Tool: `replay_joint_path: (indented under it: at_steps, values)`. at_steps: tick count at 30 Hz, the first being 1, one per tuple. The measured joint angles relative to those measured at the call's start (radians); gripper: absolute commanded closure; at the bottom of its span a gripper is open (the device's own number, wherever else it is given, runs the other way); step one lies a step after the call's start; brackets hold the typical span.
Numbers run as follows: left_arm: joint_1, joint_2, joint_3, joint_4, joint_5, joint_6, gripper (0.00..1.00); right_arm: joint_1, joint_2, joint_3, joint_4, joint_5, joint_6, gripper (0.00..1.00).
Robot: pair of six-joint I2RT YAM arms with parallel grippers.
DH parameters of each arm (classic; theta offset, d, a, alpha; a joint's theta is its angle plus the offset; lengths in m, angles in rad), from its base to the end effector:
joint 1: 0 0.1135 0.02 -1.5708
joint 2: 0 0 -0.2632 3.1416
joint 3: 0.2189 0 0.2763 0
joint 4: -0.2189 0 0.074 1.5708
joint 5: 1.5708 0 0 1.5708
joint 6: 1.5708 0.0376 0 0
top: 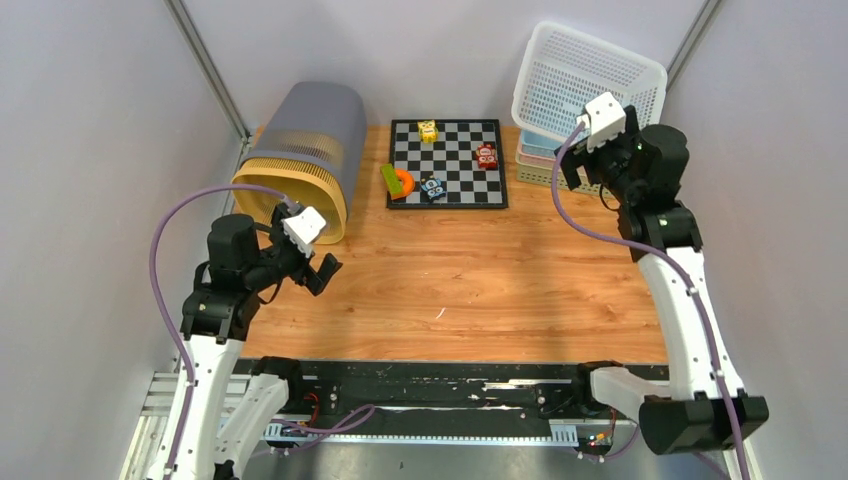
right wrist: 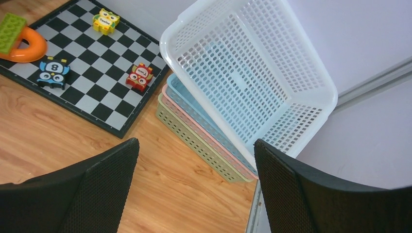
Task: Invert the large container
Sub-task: Pick up the container from the container.
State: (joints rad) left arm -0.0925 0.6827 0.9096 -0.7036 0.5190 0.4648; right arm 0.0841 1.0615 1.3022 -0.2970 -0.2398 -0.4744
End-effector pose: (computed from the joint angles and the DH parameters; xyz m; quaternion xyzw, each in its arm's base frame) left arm 0.1574 -0.0333 0.3497 0.3554 0.7569 -0.1223 0.5346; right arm 0.2480 0.0299 0.4596 -0.2778 0.6709 -0.0470 0.6859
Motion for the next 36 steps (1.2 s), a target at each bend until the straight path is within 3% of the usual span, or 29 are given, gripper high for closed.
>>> replay_joint_path:
  at_steps: [11, 18, 36]
  values:
    - [0.000, -0.006, -0.020, 0.016, 0.018, -0.001, 0.00, 0.000, 0.239, 0.028, 0.127, 0.005, -0.020, 0.10]
    - [0.000, -0.006, -0.026, 0.021, 0.020, -0.001, 0.00, 0.000, 0.394, 0.105, 0.190, 0.005, -0.049, 0.19]
    - [0.000, -0.011, -0.042, 0.021, 0.020, 0.000, 0.00, 0.014, 0.674, 0.332, 0.164, 0.089, -0.108, 0.29]
